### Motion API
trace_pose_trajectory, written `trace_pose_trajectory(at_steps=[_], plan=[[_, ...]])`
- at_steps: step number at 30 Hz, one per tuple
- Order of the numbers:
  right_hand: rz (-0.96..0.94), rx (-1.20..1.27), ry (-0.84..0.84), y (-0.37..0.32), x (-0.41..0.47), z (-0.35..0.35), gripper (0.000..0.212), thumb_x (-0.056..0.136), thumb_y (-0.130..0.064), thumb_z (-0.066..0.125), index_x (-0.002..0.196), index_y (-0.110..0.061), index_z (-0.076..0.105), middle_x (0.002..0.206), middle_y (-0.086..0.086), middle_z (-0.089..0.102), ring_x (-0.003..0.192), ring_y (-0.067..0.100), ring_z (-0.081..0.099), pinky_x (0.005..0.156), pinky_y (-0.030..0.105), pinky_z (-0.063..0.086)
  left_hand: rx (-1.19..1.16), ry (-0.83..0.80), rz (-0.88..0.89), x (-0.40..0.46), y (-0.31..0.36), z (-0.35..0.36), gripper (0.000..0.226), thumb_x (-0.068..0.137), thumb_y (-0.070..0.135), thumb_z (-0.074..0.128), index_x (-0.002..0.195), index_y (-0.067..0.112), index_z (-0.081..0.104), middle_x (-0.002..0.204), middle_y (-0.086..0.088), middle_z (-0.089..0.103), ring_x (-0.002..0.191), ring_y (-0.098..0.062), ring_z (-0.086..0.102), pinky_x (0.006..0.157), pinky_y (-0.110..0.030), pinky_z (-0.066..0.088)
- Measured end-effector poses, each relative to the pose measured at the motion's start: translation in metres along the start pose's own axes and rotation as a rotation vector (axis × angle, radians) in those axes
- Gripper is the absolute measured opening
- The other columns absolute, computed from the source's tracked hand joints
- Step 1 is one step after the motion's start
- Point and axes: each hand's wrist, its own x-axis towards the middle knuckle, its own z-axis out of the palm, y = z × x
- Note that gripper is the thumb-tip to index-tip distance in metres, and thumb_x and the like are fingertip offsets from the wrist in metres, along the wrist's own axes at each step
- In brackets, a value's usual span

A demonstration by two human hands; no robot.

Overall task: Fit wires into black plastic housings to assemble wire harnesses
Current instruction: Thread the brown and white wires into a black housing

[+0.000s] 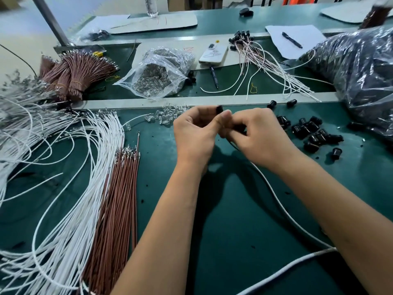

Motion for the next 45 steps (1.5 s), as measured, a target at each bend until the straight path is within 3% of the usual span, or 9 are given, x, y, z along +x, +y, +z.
trace_pose_trajectory(at_steps=[3,5,9,15,26,31,33,39,45], plan=[[0.100,0.040,-0.207,-0.002,0.029,-0.003,0.011,0.095,-0.015,0.073,0.087,-0.012,0.081,0.066,-0.003,0.069,0.052,-0.002,0.049,0.057,0.017,0.041,0.162,0.246,0.037,0.006,-0.002,-0.006,0.012,0.084,0.013,0.082,0.089,0.010,0.071,0.080,0.000,0.072,0.069,-0.007,0.063,0.071,-0.027,0.055],[0.129,-0.017,-0.154,-0.003,0.052,0.002,0.017,0.094,-0.007,0.067,0.100,-0.015,0.081,0.078,-0.007,0.073,0.061,-0.005,0.056,0.070,0.016,0.049,0.253,0.423,0.078,0.010,-0.001,-0.011,0.013,0.087,0.021,0.080,0.090,0.015,0.068,0.081,0.004,0.070,0.069,-0.006,0.062,0.079,-0.032,0.057],[0.066,-0.299,-0.166,-0.012,0.087,0.037,0.039,0.095,-0.021,0.070,0.132,-0.014,0.064,0.128,0.012,0.062,0.116,0.026,0.060,0.106,0.033,0.044,0.194,0.609,0.095,0.011,0.003,-0.016,0.015,0.089,0.022,0.077,0.087,0.019,0.062,0.078,0.002,0.069,0.068,-0.010,0.063,0.078,-0.035,0.058],[0.003,-0.392,-0.151,-0.014,0.111,0.071,0.017,0.097,-0.022,0.068,0.108,-0.008,0.068,0.116,0.016,0.062,0.112,0.033,0.059,0.090,0.033,0.043,0.166,0.655,0.099,0.012,0.006,-0.017,0.014,0.090,0.023,0.076,0.086,0.020,0.063,0.074,0.008,0.067,0.062,-0.002,0.061,0.072,-0.026,0.056],[0.050,-0.103,0.096,-0.003,0.079,0.041,0.012,0.090,-0.015,0.077,0.102,-0.010,0.077,0.093,0.007,0.076,0.085,0.019,0.068,0.086,0.030,0.053,0.102,0.480,0.000,0.018,-0.006,-0.017,0.015,0.083,0.009,0.081,0.084,0.017,0.069,0.079,-0.007,0.072,0.069,-0.016,0.065,0.079,-0.040,0.060],[0.163,0.417,0.280,0.010,0.032,0.003,0.010,0.098,-0.011,0.070,0.089,-0.008,0.075,0.069,0.003,0.068,0.054,0.012,0.056,0.048,0.027,0.047,0.120,0.141,-0.024,0.013,-0.007,-0.011,0.025,0.075,-0.005,0.083,0.078,0.018,0.073,0.076,-0.006,0.075,0.069,-0.012,0.069,0.069,-0.022,0.054],[0.147,0.544,0.285,0.012,0.013,-0.007,0.007,0.097,-0.005,0.070,0.095,-0.005,0.077,0.072,0.007,0.069,0.058,0.014,0.057,0.047,0.024,0.047,0.100,0.017,-0.005,0.009,-0.006,-0.007,0.028,0.073,-0.011,0.081,0.077,0.016,0.074,0.080,-0.009,0.077,0.075,-0.016,0.072,0.074,-0.025,0.057],[0.007,0.419,0.316,0.017,-0.019,-0.020,0.012,0.092,-0.002,0.075,0.102,-0.007,0.077,0.080,0.008,0.073,0.059,0.020,0.068,0.059,0.034,0.061,0.077,-0.151,0.052,0.002,-0.005,-0.001,0.026,0.072,-0.015,0.080,0.081,0.008,0.074,0.083,-0.008,0.077,0.078,-0.016,0.072,0.078,-0.026,0.057],[-0.109,0.222,0.397,0.016,-0.026,-0.016,0.006,0.092,-0.006,0.077,0.098,-0.005,0.079,0.083,0.000,0.073,0.058,0.018,0.069,0.055,0.042,0.059,0.112,-0.209,0.050,0.000,-0.004,0.001,0.022,0.071,-0.014,0.080,0.087,0.000,0.074,0.086,-0.017,0.076,0.076,-0.018,0.070,0.075,-0.027,0.056]])
